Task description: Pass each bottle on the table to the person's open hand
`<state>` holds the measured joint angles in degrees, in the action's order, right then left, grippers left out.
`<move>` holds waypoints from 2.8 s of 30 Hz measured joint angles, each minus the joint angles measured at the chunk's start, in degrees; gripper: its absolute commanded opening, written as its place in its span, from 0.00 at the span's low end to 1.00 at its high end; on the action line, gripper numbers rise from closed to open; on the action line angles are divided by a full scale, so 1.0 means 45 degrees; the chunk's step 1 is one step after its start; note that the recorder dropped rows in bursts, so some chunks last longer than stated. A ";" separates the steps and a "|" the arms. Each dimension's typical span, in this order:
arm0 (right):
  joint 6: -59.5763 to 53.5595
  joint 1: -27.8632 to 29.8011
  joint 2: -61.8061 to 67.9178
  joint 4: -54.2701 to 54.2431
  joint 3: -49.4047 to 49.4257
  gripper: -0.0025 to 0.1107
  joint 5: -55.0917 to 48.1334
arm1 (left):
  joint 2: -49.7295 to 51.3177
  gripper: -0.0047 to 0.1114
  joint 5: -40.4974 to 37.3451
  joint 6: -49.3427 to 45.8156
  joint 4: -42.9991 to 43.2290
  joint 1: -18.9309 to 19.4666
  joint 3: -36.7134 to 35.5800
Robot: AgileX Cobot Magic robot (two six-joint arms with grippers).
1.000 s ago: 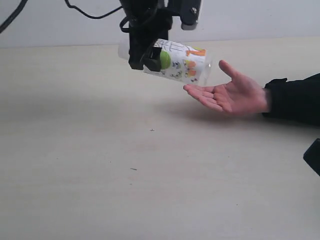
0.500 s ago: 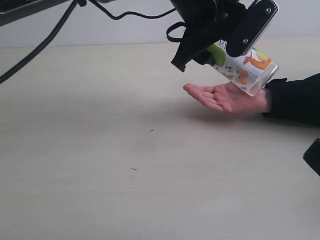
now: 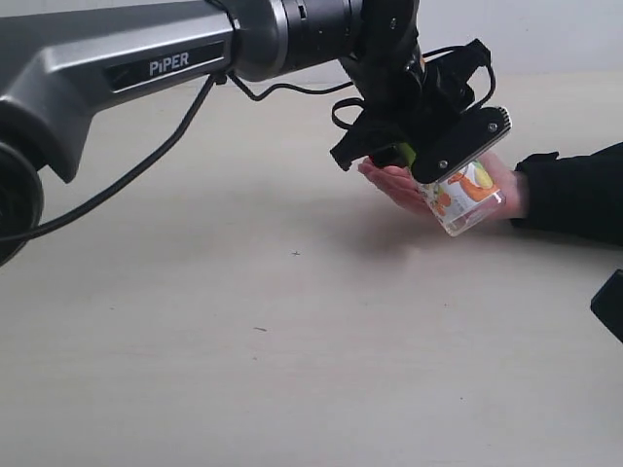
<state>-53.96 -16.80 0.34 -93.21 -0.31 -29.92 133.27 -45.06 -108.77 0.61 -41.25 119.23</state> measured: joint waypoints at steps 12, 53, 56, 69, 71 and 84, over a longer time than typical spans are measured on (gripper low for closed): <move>0.0000 0.0000 0.0000 0.0000 0.0000 0.02 0.0000 | 0.0306 0.04 0.0369 -0.0701 -0.0487 0.0000 0.0000; 0.0000 0.0000 0.0000 0.0000 0.0000 0.02 0.0000 | 0.0354 0.72 0.0695 0.0347 -0.1154 0.0000 0.0000; 0.0000 0.0000 0.0000 0.0000 0.0000 0.02 0.0000 | 0.0185 0.71 0.0648 0.0465 -0.1043 0.0000 0.0000; 0.0000 0.0000 0.0000 0.0000 0.0000 0.02 0.0000 | -0.1853 0.71 -0.1526 0.5788 -0.0795 0.0000 0.0000; 0.0000 0.0000 0.0000 0.0000 0.0000 0.02 0.0000 | -0.2185 0.71 -0.2193 0.7251 -0.0777 0.0000 0.0000; 0.0000 0.0000 0.0000 0.0000 0.0000 0.02 0.0000 | -0.2896 0.61 -0.5495 1.5565 -0.0135 0.0390 -0.0028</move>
<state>-53.96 -16.80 0.34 -93.21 -0.31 -29.92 120.24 -69.79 -38.73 0.00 -39.50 119.11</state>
